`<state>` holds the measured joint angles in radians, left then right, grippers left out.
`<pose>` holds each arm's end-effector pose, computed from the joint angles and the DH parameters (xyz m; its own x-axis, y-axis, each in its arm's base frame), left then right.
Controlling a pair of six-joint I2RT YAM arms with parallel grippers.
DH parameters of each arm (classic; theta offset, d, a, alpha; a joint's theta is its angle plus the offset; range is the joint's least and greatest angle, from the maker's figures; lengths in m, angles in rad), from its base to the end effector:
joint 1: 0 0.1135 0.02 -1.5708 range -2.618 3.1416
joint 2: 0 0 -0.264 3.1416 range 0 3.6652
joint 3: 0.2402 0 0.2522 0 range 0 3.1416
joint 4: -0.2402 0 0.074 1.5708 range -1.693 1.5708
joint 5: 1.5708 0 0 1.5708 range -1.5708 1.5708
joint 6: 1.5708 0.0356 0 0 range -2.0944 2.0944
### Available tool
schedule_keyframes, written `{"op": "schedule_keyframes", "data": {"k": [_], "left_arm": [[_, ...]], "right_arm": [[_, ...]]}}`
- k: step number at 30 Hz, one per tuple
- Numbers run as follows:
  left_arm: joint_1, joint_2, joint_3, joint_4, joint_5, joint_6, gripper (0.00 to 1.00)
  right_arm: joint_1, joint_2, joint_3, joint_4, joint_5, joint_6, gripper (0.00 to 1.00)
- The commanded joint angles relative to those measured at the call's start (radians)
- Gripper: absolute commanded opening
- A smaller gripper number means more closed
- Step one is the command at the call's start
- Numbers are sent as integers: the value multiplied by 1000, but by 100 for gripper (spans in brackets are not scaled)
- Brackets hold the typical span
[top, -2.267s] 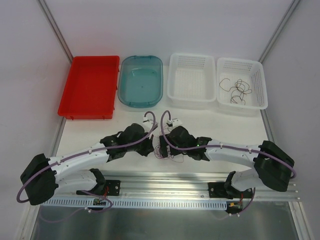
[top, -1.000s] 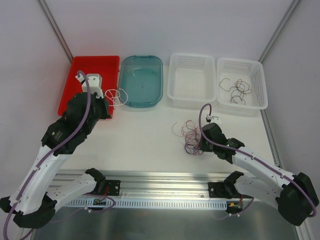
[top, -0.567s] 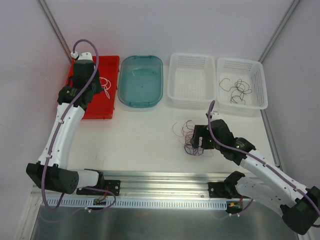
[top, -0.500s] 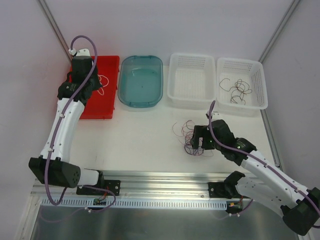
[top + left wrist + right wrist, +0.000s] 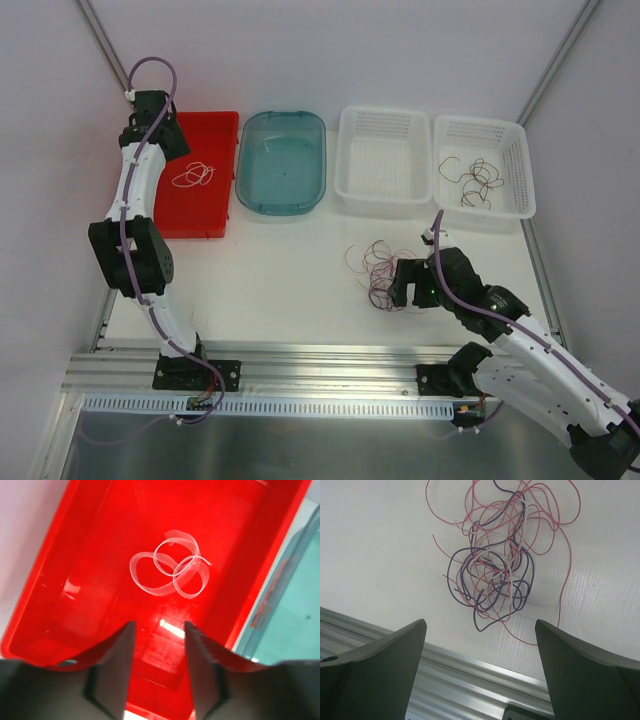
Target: Untangle the cables
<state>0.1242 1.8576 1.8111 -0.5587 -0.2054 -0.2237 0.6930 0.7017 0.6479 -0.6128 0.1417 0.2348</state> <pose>0.4275 0.0607 0.3533 -0.4867 -0.2796 -0.8276 -0.4058 0.9113 -0.0693 0.1202 0.0933 0.2631 -0.5899 -0.1905 -0.7847 -0.4214 0.9016 0.0979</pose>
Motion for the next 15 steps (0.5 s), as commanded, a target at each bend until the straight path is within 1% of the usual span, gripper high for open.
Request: {"op": "schedule_keyframes", "data": {"k": [1,2,5,8,9,10,11,12,13,14,15], "left_arm": [[-1,-6,48,6,40,-11,53],[0,-17,31,8,64,-17,67],[-3,-96,-57,8,112,-57,83],[-15,-164,-183,9,173,-78,89],[-23,-213,-218,8,194,-89,91],[-37,-240,-293,8,204,-95,92],[-50,-267,-329,8,204,-97,93],[-89,-320,-364,9,227,-98,93],[-113,-346,-437,11,251,-100,93],[-120,-371,-470,13,265,-97,93],[-212,-414,-499,13,271,-80,93]], "right_arm": [[7,-27,18,-42,19,-8,95],[7,-25,16,-42,22,-8,95],[7,-7,15,-27,27,-8,95],[7,21,19,-1,30,-8,95],[5,25,19,8,36,-8,95],[7,28,18,27,47,-5,95],[7,36,13,34,53,-5,95],[4,42,12,42,62,0,95],[3,50,12,54,77,1,95],[5,64,12,59,84,4,95],[2,70,7,67,90,12,95]]}}
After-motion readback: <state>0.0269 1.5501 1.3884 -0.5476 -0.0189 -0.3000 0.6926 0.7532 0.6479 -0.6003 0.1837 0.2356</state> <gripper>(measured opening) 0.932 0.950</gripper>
